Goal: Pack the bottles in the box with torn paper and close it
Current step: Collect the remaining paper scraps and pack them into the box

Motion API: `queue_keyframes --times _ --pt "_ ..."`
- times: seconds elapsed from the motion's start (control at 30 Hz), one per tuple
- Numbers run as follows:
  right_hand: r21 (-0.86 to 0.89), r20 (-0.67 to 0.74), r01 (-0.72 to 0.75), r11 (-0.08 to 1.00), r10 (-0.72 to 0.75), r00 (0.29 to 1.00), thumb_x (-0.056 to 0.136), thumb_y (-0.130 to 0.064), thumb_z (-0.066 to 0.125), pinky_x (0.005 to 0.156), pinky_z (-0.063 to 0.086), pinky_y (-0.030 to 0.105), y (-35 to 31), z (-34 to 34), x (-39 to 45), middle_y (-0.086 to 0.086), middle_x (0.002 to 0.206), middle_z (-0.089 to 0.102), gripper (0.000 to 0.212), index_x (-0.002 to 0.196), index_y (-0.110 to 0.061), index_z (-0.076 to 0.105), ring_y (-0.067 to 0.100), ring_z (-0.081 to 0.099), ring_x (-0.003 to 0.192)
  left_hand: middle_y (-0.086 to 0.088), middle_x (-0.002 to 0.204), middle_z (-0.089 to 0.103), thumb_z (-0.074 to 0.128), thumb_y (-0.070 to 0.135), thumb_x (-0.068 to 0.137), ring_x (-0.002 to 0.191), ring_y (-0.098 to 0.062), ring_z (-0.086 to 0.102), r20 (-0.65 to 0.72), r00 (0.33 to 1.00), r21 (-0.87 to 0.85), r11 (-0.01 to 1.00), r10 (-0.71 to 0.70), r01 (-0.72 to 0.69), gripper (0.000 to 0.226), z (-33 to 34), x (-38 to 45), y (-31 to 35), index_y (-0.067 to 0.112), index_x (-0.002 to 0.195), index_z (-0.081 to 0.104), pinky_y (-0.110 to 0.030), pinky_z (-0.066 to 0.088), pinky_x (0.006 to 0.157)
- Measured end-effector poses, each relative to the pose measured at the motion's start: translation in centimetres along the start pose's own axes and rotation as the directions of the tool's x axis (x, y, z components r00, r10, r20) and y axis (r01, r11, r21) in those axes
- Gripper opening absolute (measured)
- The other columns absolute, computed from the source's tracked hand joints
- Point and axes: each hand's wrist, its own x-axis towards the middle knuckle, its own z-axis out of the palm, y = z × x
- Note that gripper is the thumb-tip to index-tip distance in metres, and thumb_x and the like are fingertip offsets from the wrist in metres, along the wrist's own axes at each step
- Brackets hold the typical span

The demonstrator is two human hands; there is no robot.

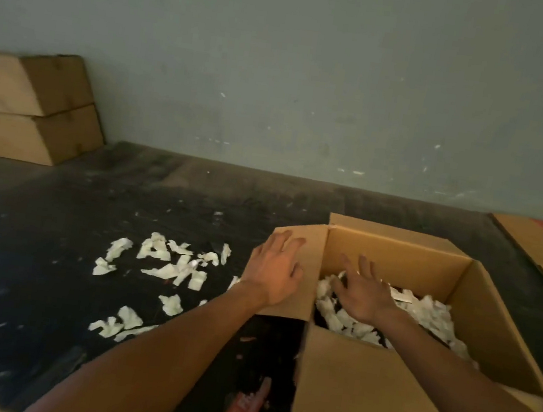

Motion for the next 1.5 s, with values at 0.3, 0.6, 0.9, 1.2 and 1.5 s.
queue_keyframes --times 0.3,0.6,0.9,1.2,1.5 --pt "0.017 -0.033 0.225 0.974 -0.225 0.974 0.101 -0.05 0.031 0.119 0.002 0.05 -18.6 5.9 -4.0 0.011 0.163 -0.016 0.066 0.155 -0.034 -0.003 0.031 -0.016 0.149 -0.007 0.164 0.012 0.048 0.04 0.098 0.151 -0.028 0.009 0.015 0.946 -0.003 0.946 -0.324 0.324 0.065 -6.9 -13.0 -14.9 0.027 0.154 0.018 -0.054 0.021 0.119" --pt "0.012 0.111 0.304 0.953 -0.303 0.946 0.097 -0.054 0.04 0.12 0.006 0.056 -25.8 15.1 -5.9 0.007 0.161 -0.022 0.073 0.153 -0.042 -0.006 0.03 -0.02 0.148 -0.007 0.165 0.0 0.057 0.048 0.092 0.151 -0.033 0.001 0.165 0.842 -0.093 0.842 -0.513 0.531 0.083 -6.4 -23.1 -24.7 0.032 0.155 0.006 -0.059 0.016 0.118" --pt "0.081 0.232 -0.115 0.99 0.094 0.968 0.086 -0.071 0.044 0.116 0.005 0.064 -21.0 24.3 -4.3 0.006 0.157 -0.034 0.093 0.146 -0.047 -0.024 0.035 -0.021 0.146 -0.01 0.161 -0.024 0.065 0.068 0.076 0.147 -0.042 -0.012 0.379 0.745 -0.035 0.796 -0.549 0.604 0.119 1.1 -25.7 -29.8 0.039 0.149 -0.024 -0.062 0.005 0.118" --pt "0.053 0.117 -0.116 0.992 0.109 0.987 0.075 -0.083 0.045 0.117 -0.004 0.058 -22.6 25.8 6.8 0.013 0.157 -0.032 0.11 0.138 -0.045 -0.038 0.036 -0.018 0.147 -0.006 0.156 -0.036 0.021 0.103 0.057 0.145 -0.034 -0.026 0.319 0.788 0.161 0.85 -0.526 0.502 0.123 5.8 -19.6 -36.9 0.037 0.146 -0.031 -0.063 -0.012 0.115" --pt "0.25 0.013 0.297 0.922 -0.309 0.951 0.085 -0.078 0.032 0.12 0.006 0.047 -28.9 26.8 11.5 0.0 0.164 -0.011 0.08 0.151 -0.049 -0.002 0.019 -0.009 0.151 -0.002 0.16 -0.027 0.02 0.082 0.085 0.148 -0.027 -0.021 0.275 0.88 0.07 0.921 -0.388 0.384 0.089 6.4 -11.6 -41.1 0.038 0.151 -0.018 -0.054 -0.006 0.12"
